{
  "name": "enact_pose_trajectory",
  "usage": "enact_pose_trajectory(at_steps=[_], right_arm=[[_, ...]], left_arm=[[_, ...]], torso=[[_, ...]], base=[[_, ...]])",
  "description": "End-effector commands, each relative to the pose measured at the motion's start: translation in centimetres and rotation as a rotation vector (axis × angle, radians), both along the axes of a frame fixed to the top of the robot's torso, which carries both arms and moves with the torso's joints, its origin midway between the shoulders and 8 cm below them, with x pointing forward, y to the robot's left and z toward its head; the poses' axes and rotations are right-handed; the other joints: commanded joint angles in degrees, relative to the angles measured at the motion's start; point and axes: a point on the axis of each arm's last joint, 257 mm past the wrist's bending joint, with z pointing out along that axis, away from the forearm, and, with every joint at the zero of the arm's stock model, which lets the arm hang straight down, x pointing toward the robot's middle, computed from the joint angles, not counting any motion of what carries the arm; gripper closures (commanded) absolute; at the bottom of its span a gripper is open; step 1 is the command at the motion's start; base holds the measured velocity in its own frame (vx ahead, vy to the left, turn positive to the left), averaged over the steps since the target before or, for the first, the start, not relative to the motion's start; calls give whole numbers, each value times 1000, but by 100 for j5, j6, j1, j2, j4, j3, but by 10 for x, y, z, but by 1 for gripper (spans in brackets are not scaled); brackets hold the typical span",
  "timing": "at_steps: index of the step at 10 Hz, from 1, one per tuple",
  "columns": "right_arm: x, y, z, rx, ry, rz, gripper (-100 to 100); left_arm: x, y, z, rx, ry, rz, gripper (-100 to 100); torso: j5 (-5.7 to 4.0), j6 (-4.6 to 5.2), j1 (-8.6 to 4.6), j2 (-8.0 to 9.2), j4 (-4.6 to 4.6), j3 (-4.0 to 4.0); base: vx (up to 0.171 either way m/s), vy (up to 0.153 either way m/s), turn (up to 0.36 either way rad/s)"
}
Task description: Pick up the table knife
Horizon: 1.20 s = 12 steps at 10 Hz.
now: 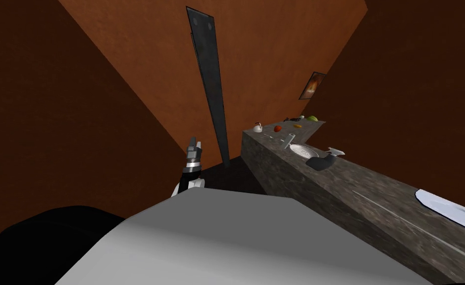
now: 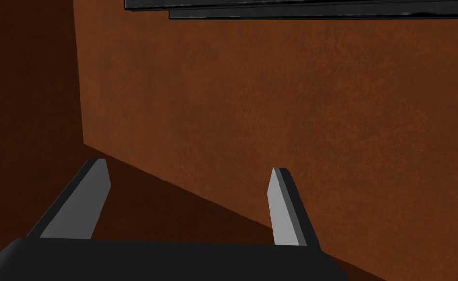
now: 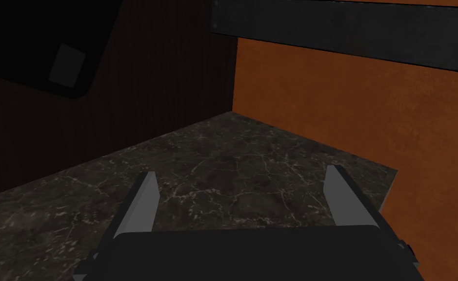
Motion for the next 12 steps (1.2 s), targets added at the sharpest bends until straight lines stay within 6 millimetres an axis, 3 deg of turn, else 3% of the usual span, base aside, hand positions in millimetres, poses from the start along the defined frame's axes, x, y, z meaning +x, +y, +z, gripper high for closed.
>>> enact_pose_trajectory(at_steps=[1, 2, 3, 4, 5, 6, 7, 8, 9, 10, 11, 12], right_arm=[[-20, -6, -5, -28, 43, 39, -100], [-52, -14, -14, -57, 110, 77, -100], [-55, -21, -13, -71, 117, 97, -100], [-87, -31, -19, -102, 179, 140, -100], [-90, -38, -18, -117, 187, 162, -100], [-120, -50, -22, -151, 245, 211, -100], [-123, -58, -20, -165, 252, 231, -100], [-151, -69, -22, -197, 303, 280, -100], [-153, -79, -20, -215, 313, 306, -100], [-179, -93, -19, -249, 358, 361, -100], [-180, -103, -16, -265, 367, 385, -100], [-203, -118, -14, -299, 408, 443, -100]], left_arm=[[0, 0, 0, 0, 0, 0, 0], [0, 0, 0, 0, 0, 0, 0], [0, 0, 0, 0, 0, 0, 0], [0, 0, 0, 0, 0, 0, 0], [0, 0, 0, 0, 0, 0, 0], [0, 0, 0, 0, 0, 0, 0], [0, 0, 0, 0, 0, 0, 0], [0, 0, 0, 0, 0, 0, 0], [0, 0, 0, 0, 0, 0, 0], [0, 0, 0, 0, 0, 0, 0], [0, 0, 0, 0, 0, 0, 0], [0, 0, 0, 0, 0, 0, 0]], torso=[[0, 0, 0, 0, 0, 0], [0, 2, -4, 5, 1, 3], [-1, 0, -5, 8, 2, 4], [-2, 1, -12, 10, 2, 5], [-4, 0, -21, 7, 1, 4], [-4, 2, -20, 9, 2, 5], [-4, 1, -21, 9, 2, 5], [-5, 2, -22, 12, 3, 7], [-4, 1, -24, 11, 2, 6], [-7, 2, -27, 14, 4, 8], [-6, 1, -29, 13, 3, 7], [-7, 2, -31, 15, 4, 8]], base=[[60, 45, 54], [56, 44, 110], [49, 27, 49], [65, 4, 97], [52, 4, 45], [54, 5, 69], [44, -1, 39], [50, -8, 62], [39, -14, 27], [44, -20, 41], [36, -26, 22], [32, -49, 29]])
